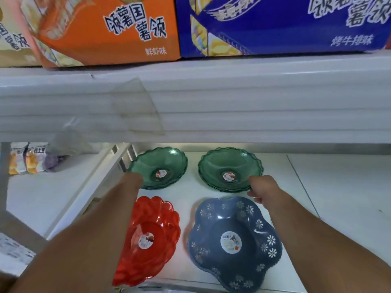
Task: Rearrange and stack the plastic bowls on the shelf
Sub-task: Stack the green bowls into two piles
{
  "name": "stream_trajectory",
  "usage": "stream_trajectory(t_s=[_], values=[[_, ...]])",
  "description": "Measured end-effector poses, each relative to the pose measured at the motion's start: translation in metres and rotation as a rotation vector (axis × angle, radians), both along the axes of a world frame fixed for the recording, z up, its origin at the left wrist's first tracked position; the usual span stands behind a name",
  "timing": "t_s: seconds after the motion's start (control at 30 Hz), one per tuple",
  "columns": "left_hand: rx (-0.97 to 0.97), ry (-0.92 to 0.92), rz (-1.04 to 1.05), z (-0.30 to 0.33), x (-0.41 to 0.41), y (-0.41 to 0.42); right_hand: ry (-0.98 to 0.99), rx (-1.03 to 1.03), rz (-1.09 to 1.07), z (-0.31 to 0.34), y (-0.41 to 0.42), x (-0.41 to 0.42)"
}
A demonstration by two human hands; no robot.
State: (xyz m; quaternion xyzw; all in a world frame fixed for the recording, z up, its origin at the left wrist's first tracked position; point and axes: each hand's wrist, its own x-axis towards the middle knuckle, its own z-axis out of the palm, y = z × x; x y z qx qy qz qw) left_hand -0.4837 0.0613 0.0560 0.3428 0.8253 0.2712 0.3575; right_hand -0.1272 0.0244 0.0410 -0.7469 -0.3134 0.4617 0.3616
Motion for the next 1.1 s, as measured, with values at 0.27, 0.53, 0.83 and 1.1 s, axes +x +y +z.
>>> stream_trajectory(t_s=[0.27, 0.53, 0.83, 1.1], values=[[0.148, -0.274, 0.117, -0.022, -0.008, 0.010, 0.078, -0.027, -0.031, -0.008, 0.004, 0.002], [0.110, -0.460, 0.206, -0.033, -0.005, 0.013, 0.123, 0.017, -0.079, -0.015, 0.004, 0.004], [0.135, -0.435, 0.226, -0.027, -0.004, 0.013, 0.241, 0.056, -0.131, -0.010, 0.006, 0.005], [0.160, -0.444, 0.234, -0.025, 0.000, 0.007, 0.206, 0.045, -0.119, -0.012, 0.009, 0.004]])
